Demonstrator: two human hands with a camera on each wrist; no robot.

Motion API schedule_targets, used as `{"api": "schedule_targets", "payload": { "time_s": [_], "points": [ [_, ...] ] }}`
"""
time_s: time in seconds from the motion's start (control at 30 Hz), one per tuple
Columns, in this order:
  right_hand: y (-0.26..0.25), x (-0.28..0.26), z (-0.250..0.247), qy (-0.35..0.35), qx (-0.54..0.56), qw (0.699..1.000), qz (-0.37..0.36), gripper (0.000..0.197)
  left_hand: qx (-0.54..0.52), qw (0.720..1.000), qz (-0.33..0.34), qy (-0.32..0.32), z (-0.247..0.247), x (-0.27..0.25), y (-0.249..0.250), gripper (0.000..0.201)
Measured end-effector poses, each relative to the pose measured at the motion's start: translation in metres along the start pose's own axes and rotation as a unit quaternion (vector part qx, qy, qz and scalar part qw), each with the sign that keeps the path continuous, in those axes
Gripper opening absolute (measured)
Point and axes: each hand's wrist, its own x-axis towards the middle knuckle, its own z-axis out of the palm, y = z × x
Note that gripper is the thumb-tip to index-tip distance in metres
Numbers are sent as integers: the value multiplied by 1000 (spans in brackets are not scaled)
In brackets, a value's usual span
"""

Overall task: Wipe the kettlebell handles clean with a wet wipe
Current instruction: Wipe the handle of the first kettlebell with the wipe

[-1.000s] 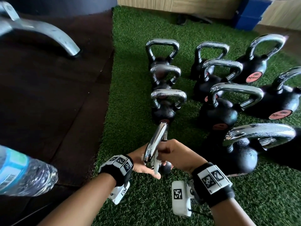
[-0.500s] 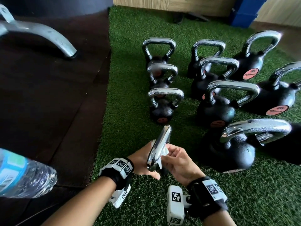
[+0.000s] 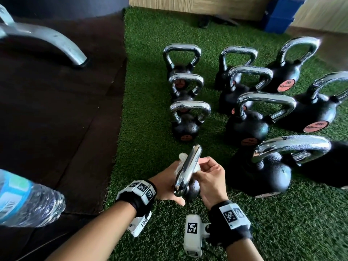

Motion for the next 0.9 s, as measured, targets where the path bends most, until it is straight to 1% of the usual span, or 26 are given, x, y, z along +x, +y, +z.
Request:
{"api": "schedule_targets", "payload": {
  "time_s": [0.1,0.17,0.23,0.33,0.43,0.53,0.6,0.7,0.77,0.83,0.87,0.9],
  "points": [
    [-2,-2,-2,23,-95,994,-54,24,-3,1000,-2,5,2,1,-3,116],
    [-5,2,-3,60,-148,984,-77,24,10,1000,7,8,2,3,-2,116],
    [-7,8,-3,99,-194,972,-89,28,-12,1000,14,17,2,3,-1,119],
    [-6,11,-2,133,-240,957,-93,27,-26,999,17,38,4,2,0,117],
    [-5,13,0,176,-292,937,-71,18,15,999,1,29,5,1,3,124],
    [-7,15,2,203,-334,919,-56,13,11,1000,-12,23,5,1,3,127],
    [-6,16,2,206,-353,911,-46,13,8,1000,-19,23,5,2,4,124],
    [-2,15,5,206,-376,903,-27,26,34,998,-44,12,3,3,12,118],
    [-3,16,6,189,-394,899,-18,32,62,997,-52,4,0,1,18,113],
    [-11,16,3,147,-399,905,9,26,102,993,-60,6,-5,-5,24,113],
    [-16,15,-1,121,-410,904,18,20,110,992,-56,14,-7,-10,26,116],
    [-22,14,-6,102,-431,897,12,17,99,993,-49,29,-7,-16,30,122]
  ]
}}
